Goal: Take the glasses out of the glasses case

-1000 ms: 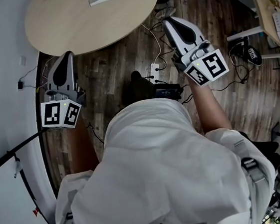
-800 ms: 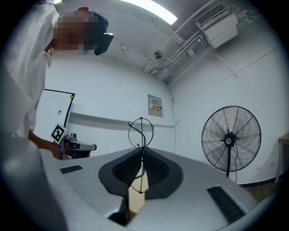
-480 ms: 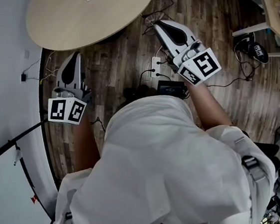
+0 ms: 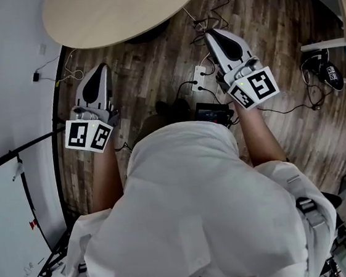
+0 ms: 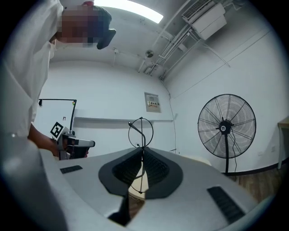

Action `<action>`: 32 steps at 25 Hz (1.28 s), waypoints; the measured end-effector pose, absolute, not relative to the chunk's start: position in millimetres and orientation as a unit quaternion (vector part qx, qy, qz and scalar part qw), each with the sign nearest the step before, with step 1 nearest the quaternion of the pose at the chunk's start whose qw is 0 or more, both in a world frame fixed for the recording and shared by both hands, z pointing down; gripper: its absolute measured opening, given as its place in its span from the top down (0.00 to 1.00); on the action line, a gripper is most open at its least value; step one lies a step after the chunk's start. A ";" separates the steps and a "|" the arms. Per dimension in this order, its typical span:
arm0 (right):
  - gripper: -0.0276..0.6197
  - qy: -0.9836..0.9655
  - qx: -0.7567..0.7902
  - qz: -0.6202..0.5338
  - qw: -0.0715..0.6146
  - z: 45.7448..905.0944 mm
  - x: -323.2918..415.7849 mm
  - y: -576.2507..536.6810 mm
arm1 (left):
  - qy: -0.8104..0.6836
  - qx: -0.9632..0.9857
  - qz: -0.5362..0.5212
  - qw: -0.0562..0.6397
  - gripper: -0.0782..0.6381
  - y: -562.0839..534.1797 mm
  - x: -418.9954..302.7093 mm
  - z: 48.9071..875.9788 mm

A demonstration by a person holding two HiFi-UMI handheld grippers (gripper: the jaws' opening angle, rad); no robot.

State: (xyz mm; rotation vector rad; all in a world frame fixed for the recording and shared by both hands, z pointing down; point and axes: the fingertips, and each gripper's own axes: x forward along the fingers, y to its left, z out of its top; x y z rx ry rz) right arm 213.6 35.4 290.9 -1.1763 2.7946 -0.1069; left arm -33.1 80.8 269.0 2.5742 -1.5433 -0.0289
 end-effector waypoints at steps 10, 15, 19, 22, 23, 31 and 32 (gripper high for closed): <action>0.91 0.918 -0.394 -0.022 0.045 276.5 215.5 51.9 | -0.459 0.885 -0.007 0.079 0.87 73.4 -0.2 267.0; 0.91 0.914 -0.403 -0.013 0.035 270.2 211.1 61.5 | -0.448 0.890 -0.024 0.081 0.87 74.2 -6.5 262.5; 0.91 0.911 -0.411 -0.013 0.030 268.7 210.5 64.0 | -0.443 0.892 -0.029 0.086 0.87 76.4 -12.3 262.4; 0.91 0.910 -0.414 -0.012 0.026 268.9 207.0 64.1 | -0.439 0.894 -0.031 0.086 0.87 78.6 -17.0 263.1; 0.91 0.909 -0.415 -0.012 0.025 269.5 204.3 63.9 | -0.439 0.894 -0.032 0.088 0.87 79.1 -20.2 264.1; 0.91 0.908 -0.418 -0.013 0.024 269.4 181.2 57.3 | -0.444 0.890 -0.038 0.095 0.87 78.2 -47.4 266.8; 0.91 0.908 -0.418 -0.012 0.024 269.4 178.2 57.2 | -0.446 0.889 -0.039 0.095 0.87 78.5 -51.4 266.5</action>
